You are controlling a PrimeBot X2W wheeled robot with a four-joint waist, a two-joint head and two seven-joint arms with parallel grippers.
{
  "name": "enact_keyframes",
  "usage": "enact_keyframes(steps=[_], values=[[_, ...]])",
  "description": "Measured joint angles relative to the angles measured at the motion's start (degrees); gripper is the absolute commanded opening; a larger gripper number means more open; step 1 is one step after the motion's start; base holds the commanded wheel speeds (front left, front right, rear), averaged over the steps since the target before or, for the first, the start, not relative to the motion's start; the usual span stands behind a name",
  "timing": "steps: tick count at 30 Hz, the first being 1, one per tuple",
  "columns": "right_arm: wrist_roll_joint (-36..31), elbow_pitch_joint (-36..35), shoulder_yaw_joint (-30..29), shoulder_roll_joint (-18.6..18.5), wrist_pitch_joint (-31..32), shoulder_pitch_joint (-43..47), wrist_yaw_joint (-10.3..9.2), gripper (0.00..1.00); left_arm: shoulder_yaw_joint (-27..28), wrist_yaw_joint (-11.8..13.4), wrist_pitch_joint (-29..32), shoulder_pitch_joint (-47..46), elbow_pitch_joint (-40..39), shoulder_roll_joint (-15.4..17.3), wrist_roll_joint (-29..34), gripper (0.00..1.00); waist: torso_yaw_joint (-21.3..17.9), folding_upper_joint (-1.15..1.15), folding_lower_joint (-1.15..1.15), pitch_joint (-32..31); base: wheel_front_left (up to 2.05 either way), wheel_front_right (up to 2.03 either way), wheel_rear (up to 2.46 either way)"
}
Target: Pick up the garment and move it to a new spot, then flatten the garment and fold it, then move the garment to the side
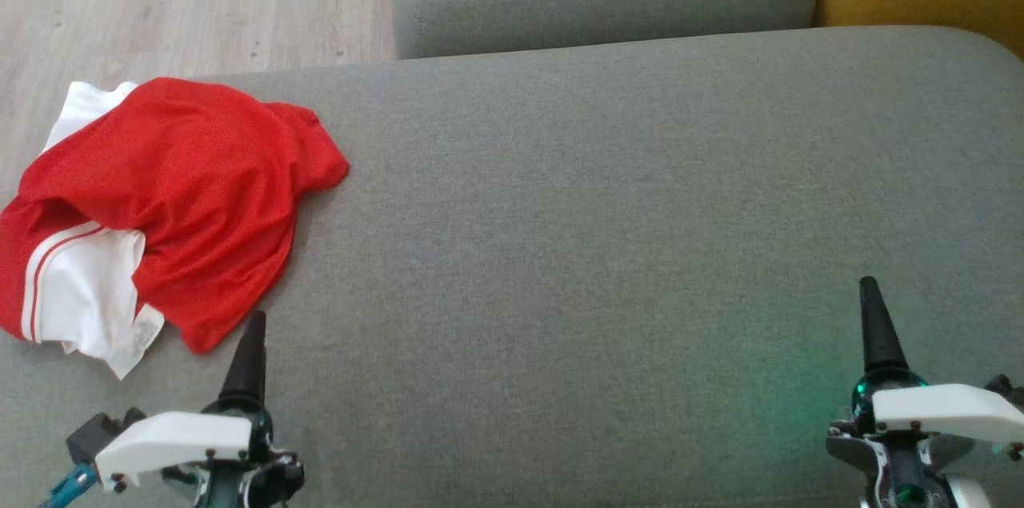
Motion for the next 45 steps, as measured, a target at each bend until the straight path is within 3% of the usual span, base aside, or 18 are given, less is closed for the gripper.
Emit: enact_keyframes(steps=[27, 45], values=[[-24.27, -1.78, 3.87, -0.44, -4.16, -0.08, 0.0, 1.0, -5.55, 5.01, -4.05, 0.09, -0.76, 3.11, 22.94, 1.0, -0.06, 0.0, 0.0, -0.22, 0.0, 0.0, 0.0], [-37.9, -1.99, 5.39, -0.67, -7.11, -0.07, 0.0, 1.0, -6.16, 6.11, -7.17, 0.57, -1.38, 3.8, 37.56, 1.0, -0.06, 0.0, 0.0, -0.16, 0.0, 0.0, 0.0]])
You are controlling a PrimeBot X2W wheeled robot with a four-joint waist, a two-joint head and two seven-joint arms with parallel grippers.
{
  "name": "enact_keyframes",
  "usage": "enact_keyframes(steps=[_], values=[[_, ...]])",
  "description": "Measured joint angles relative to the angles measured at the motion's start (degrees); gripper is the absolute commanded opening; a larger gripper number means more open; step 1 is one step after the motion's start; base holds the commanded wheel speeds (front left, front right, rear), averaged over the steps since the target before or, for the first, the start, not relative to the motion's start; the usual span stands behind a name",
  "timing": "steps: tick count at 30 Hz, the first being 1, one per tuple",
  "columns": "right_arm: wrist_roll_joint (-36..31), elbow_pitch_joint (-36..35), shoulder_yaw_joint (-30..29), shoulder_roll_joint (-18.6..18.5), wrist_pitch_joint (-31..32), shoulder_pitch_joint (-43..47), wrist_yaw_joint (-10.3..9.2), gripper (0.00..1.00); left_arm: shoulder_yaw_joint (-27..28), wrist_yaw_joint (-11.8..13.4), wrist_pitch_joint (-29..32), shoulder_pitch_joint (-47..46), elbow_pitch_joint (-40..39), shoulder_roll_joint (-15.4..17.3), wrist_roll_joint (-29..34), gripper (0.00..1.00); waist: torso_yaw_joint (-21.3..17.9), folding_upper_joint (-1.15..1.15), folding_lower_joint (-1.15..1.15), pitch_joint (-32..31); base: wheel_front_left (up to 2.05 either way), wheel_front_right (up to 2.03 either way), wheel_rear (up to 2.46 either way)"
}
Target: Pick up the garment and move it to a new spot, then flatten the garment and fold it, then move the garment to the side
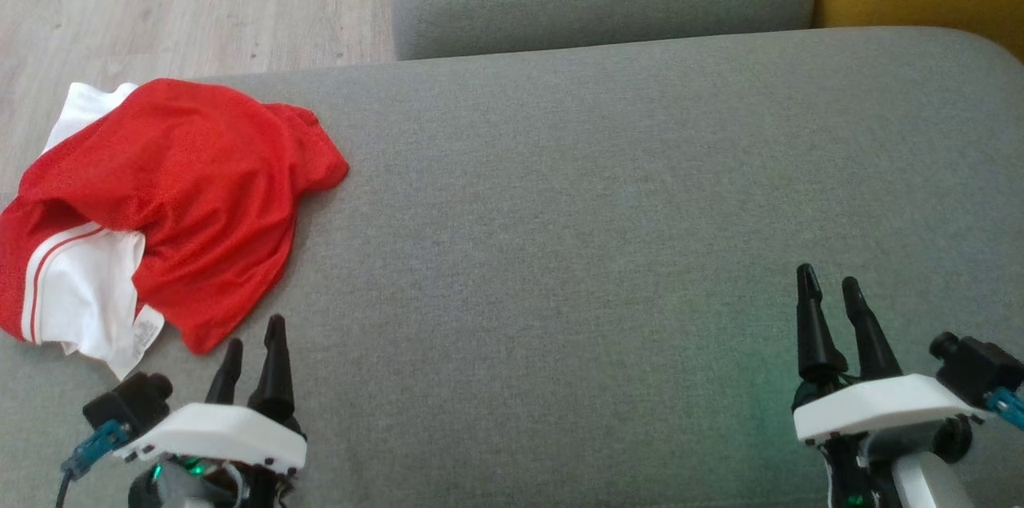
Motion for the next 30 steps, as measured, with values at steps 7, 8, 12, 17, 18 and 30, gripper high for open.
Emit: enact_keyframes(steps=[7, 8, 12, 17, 18, 30], values=[[-5.21, -0.4, 0.54, -0.41, -1.23, 0.0, 0.0, 1.0, -0.22, 0.74, -0.98, 0.01, -0.1, 0.96, 5.63, 1.0, 0.04, 0.0, 0.0, -0.12, 0.0, 0.0, 0.0], [-6.0, -0.41, 0.66, -0.45, -1.54, 0.0, 0.0, 1.0, -0.34, 0.94, -1.27, 0.01, -0.18, 0.98, 6.41, 1.0, 0.06, 0.0, 0.0, -0.16, 0.0, 0.0, 0.0], [-8.78, -0.47, 0.89, -0.59, -2.12, 0.0, 0.0, 1.0, -1.1, 1.03, -1.82, 0.08, -0.41, 1.2, 9.56, 1.0, 0.11, 0.0, 0.0, -0.26, 0.0, 0.0, 0.0], [-11.61, -0.62, 0.94, -0.76, -2.72, 0.0, 0.0, 1.0, -1.49, 1.44, -2.64, 0.52, -0.54, 1.36, 12.45, 1.0, 0.18, 0.0, 0.0, -0.33, 0.0, 0.0, 0.0], [-12.34, -0.68, 1.01, -0.77, -2.93, 0.0, 0.0, 1.0, -1.53, 1.48, -2.82, 0.83, -0.63, 1.46, 13.19, 1.0, 0.19, 0.0, 0.0, -0.35, 0.0, 0.0, 0.0], [-19.72, 0.21, 1.67, -0.76, -5.14, 0.06, 0.0, 1.0, -2.43, 2.43, -4.83, 1.31, -1.37, 1.97, 22.59, 1.0, 0.28, 0.0, 0.0, -0.59, 0.0, 0.0, 0.0]])
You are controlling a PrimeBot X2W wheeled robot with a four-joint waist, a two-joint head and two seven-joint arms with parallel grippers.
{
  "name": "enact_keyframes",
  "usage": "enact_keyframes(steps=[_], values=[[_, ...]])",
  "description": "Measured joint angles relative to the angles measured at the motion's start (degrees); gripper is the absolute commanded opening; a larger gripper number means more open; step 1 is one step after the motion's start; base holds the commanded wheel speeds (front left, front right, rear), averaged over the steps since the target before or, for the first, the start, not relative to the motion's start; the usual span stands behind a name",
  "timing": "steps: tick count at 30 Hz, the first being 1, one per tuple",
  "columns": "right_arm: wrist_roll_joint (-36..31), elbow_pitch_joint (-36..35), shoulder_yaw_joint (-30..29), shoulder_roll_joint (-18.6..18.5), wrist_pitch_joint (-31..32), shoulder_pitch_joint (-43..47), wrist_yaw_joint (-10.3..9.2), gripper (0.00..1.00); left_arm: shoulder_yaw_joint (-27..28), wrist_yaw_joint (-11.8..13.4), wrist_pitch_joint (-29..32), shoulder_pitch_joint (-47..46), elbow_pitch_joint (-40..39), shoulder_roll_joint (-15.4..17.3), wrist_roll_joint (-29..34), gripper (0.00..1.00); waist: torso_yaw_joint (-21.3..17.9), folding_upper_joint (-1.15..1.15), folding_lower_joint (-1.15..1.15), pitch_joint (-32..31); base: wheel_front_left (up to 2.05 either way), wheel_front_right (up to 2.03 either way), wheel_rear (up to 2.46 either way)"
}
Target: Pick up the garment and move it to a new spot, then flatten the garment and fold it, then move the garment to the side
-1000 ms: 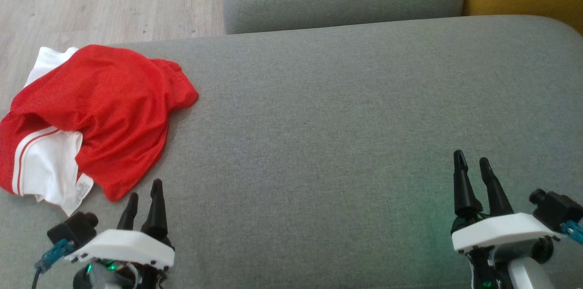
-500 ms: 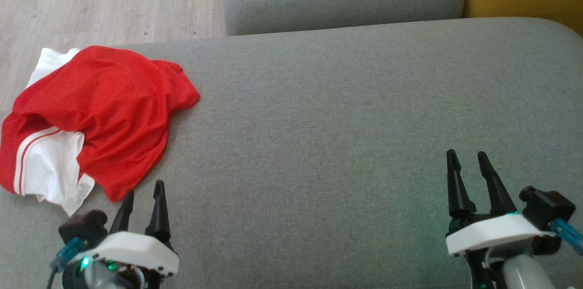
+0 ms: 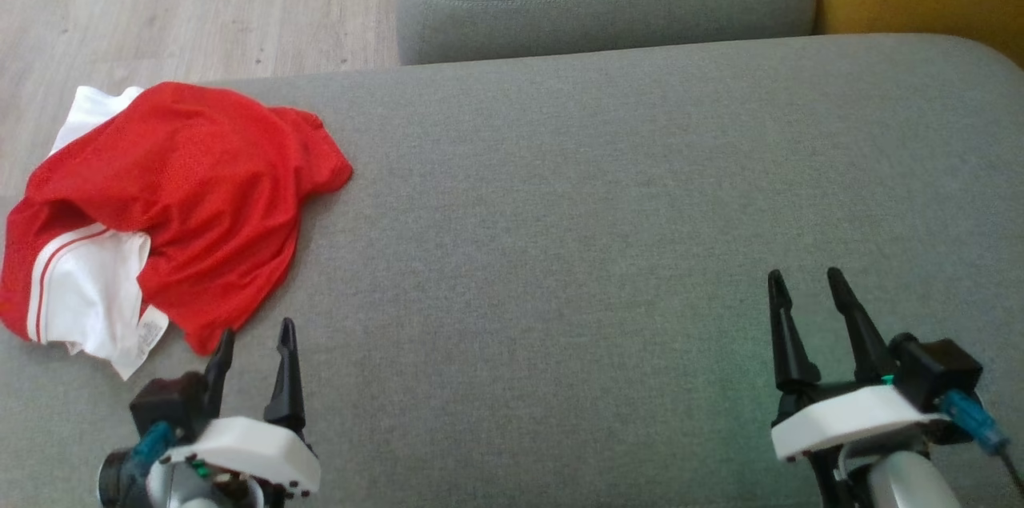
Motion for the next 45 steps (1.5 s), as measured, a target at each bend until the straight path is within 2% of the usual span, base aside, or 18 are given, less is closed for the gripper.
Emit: enact_keyframes(steps=[19, 30, 45], values=[[-8.48, 2.31, 0.07, 0.15, -2.92, 0.04, 0.0, 1.0, -0.9, 1.03, -3.02, 1.14, 0.65, 1.79, 11.04, 1.0, 0.26, 0.0, 0.0, -0.29, 0.0, 0.0, 0.0], [-7.21, 3.76, -0.43, 0.49, -2.92, 0.04, 0.0, 1.0, 0.35, 1.09, -3.02, 1.14, 0.6, 1.65, 10.13, 1.0, 0.2, 0.0, 0.0, -0.44, 0.0, 0.0, 0.0], [-7.19, 4.23, -0.57, 0.49, -2.92, 0.04, 0.0, 1.0, -0.6, 1.58, -3.02, 1.16, 0.32, 1.47, 10.11, 1.0, 0.63, 0.0, 0.0, -0.24, 0.0, 0.0, 0.0]])
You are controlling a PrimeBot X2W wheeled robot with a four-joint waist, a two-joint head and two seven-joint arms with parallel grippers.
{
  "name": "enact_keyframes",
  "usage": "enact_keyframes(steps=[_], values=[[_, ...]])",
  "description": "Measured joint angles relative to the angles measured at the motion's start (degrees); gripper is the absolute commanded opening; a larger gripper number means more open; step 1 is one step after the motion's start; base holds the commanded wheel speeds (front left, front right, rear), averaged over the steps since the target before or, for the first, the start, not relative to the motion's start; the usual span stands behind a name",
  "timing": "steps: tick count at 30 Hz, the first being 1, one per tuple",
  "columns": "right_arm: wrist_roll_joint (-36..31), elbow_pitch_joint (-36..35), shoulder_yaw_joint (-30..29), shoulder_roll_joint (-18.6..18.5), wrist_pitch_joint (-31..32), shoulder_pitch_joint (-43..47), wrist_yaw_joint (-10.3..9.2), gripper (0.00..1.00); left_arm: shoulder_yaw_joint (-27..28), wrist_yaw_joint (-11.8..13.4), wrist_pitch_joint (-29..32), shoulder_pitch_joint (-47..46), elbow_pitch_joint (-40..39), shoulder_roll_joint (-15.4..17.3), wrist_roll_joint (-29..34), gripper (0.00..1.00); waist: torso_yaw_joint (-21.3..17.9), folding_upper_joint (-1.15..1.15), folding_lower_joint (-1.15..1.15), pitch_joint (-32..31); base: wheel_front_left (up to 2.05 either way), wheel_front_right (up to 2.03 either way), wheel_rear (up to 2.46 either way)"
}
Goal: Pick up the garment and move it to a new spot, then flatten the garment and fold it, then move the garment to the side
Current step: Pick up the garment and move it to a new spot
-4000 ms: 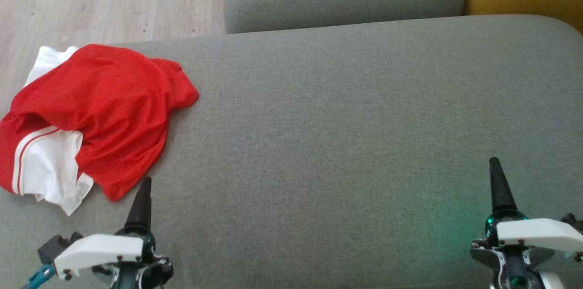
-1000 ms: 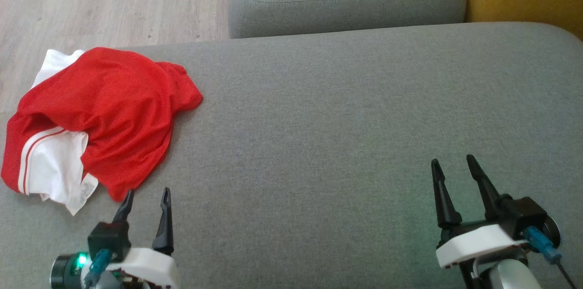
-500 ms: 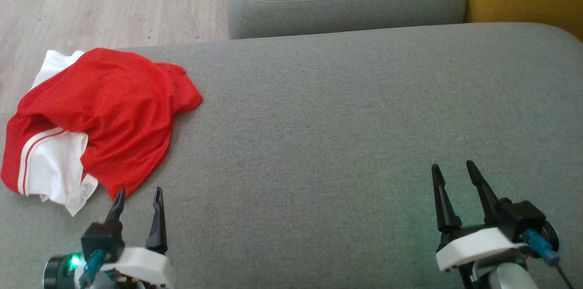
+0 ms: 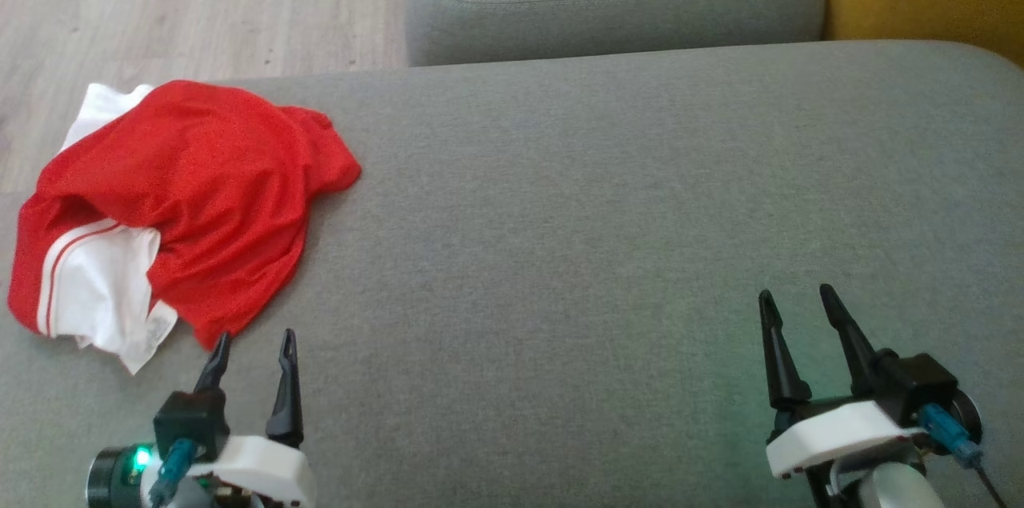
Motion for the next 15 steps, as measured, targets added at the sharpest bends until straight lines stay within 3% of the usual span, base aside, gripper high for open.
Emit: enact_keyframes(steps=[7, 15], values=[[-0.07, -0.37, 0.3, -0.03, 0.0, 0.02, 0.0, 1.0, -0.46, 0.07, 0.0, -0.08, -0.02, -0.22, -0.53, 1.0, 3.81, 0.0, 0.0, -0.04, 0.0, 0.0, 0.0], [-0.05, -0.22, 1.96, -0.04, 0.0, 0.08, 0.0, 1.0, -0.23, 0.48, 0.01, 0.23, -0.07, -0.15, -1.94, 1.0, 12.36, 0.0, 0.0, -0.43, 0.0, 0.0, 0.0]])
